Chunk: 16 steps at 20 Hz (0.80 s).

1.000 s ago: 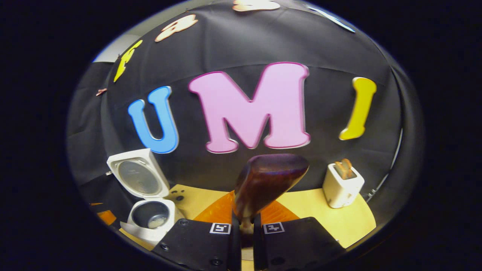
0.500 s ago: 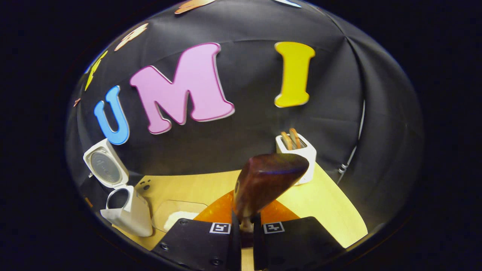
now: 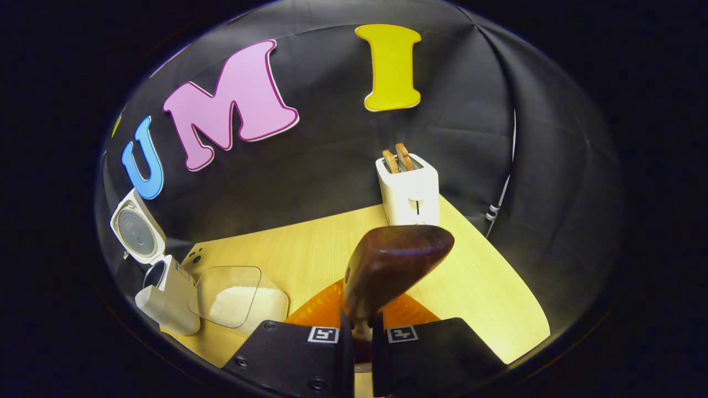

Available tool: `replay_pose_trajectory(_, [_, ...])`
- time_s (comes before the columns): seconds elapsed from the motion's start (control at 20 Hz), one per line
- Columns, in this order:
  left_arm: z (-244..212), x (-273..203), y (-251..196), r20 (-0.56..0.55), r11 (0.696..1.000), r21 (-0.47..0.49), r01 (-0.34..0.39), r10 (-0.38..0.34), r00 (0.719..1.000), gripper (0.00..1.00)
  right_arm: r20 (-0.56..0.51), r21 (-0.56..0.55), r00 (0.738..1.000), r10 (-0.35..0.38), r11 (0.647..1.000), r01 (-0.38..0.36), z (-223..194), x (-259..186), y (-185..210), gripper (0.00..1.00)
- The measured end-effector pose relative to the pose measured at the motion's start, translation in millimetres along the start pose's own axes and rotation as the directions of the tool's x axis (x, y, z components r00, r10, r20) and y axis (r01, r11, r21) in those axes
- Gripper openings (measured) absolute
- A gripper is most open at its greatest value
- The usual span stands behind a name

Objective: Close the left gripper, press the button to open the rice cooker; take a wooden spoon from the chopstick holder with the right hand, scoop a spoonful of rice and pour it into the rice cooker, then put the wooden spoon back into the chopstick holder.

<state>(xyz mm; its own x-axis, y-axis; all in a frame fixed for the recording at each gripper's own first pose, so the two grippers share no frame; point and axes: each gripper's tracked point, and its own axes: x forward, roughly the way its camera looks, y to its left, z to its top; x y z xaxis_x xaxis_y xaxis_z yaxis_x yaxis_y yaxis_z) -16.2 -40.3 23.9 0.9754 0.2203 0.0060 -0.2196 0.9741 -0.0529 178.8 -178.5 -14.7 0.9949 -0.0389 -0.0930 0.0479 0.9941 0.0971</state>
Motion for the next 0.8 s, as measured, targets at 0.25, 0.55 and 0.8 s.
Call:
replay_pose_trajectory(0.25, [3.1,-7.4,-6.9,0.008,1.0,0.022,-0.019,0.019,1.0,0.95,-0.063,0.064,0.998,-0.008,0.998,0.012,-32.2,15.1,-10.1,0.17])
replay_pose_trajectory(0.55, [6.5,-16.9,0.3,0.005,0.998,0.019,-0.06,0.06,0.998,0.95,-0.08,0.036,0.997,0.007,0.999,-0.004,-44.4,19.0,-2.0,0.18])
replay_pose_trajectory(0.8, [13.9,-21.1,14.1,0.012,0.996,0.025,-0.09,0.09,0.996,0.95,-0.093,0.034,0.995,0.026,0.999,-0.023,-46.7,10.0,5.2,0.53])
